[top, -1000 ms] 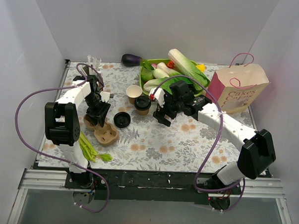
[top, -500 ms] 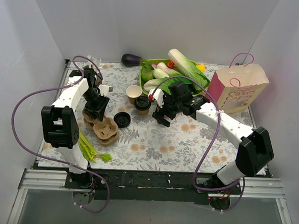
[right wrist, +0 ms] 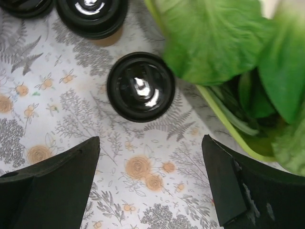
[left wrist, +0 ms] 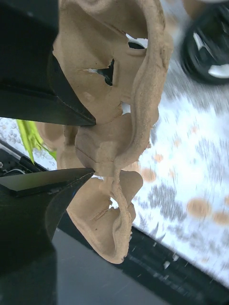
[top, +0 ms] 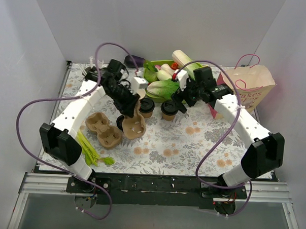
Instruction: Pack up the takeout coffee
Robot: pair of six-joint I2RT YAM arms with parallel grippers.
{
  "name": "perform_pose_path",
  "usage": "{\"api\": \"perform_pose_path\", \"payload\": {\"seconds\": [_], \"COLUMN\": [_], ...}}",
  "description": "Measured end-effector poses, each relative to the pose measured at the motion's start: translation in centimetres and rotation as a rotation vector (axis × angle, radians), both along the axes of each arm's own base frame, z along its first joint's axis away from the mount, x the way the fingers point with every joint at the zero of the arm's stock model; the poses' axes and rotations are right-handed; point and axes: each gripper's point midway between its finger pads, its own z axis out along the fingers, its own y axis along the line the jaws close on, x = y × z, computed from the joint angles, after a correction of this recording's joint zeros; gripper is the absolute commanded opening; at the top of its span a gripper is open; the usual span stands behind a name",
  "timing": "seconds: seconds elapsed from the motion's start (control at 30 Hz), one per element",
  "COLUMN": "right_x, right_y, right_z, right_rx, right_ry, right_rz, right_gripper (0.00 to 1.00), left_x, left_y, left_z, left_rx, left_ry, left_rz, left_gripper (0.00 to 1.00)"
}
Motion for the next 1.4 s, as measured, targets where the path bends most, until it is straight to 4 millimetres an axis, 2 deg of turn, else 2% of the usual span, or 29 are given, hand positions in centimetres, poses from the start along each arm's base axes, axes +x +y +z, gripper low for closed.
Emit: {"api": "perform_pose_path", "payload": {"seconds": [0.1, 0.2, 0.37, 0.5, 0.63, 0.67, 0.8, 0.9, 0.97, 1.07, 1.17, 1.27, 1.4], "right_x": [1.9, 2.6, 1.6, -0.7, -1.6, -1.7, -1.0, 0.2, 1.5, 3.6, 4.5, 4.8, 5.9], "right_y": [-2.0, -3.9, -5.7, -6.2, -7.0, -7.4, -10.6, -13.6, -16.1, -20.0, -23.1, -24.5, -25.7], "right_z": [2.4, 3.8, 4.8, 4.7, 5.1, 5.3, 6.5, 7.9, 9.7, 12.9, 14.9, 15.6, 15.8], "right_rx": [0.034, 0.054, 0.067, 0.07, 0.072, 0.071, 0.059, 0.057, 0.066, 0.081, 0.081, 0.08, 0.076], "right_ry": [-0.021, -0.035, -0.037, -0.012, -0.019, -0.026, -0.075, -0.107, -0.14, -0.22, -0.282, -0.302, -0.323], "right_rz": [-0.09, -0.154, -0.192, -0.176, -0.186, -0.2, -0.301, -0.399, -0.481, -0.61, -0.704, -0.755, -0.799], "right_gripper": [0.94, 0.94, 0.94, 0.94, 0.95, 0.95, 0.96, 0.96, 0.96, 0.96, 0.96, 0.96, 0.95], "left_x": [-3.2, -6.4, -9.8, -11.0, -11.3, -11.4, -11.8, -11.6, -11.2, -9.8, -7.8, -4.7, -0.9], "left_y": [-4.3, -6.2, -6.3, -5.9, -5.6, -5.4, -4.5, -4.8, -5.4, -6.9, -8.5, -9.8, -10.0], "left_z": [-0.7, -2.5, -6.0, -8.9, -11.6, -12.3, -14.3, -14.3, -13.8, -12.5, -10.4, -7.7, -4.5], "left_rx": [-0.027, -0.019, 0.032, 0.097, 0.153, 0.166, 0.201, 0.189, 0.168, 0.121, 0.059, -0.016, -0.09], "left_ry": [0.02, 0.049, 0.08, 0.106, 0.152, 0.166, 0.211, 0.189, 0.159, 0.093, 0.028, -0.046, -0.123], "left_rz": [-0.198, -0.376, -0.604, -0.754, -0.844, -0.857, -0.898, -0.907, -0.904, -0.863, -0.777, -0.661, -0.517], "left_gripper": [0.18, 0.19, 0.19, 0.21, 0.36, 0.46, 0.59, 0.64, 0.64, 0.65, 0.65, 0.66, 0.66]}}
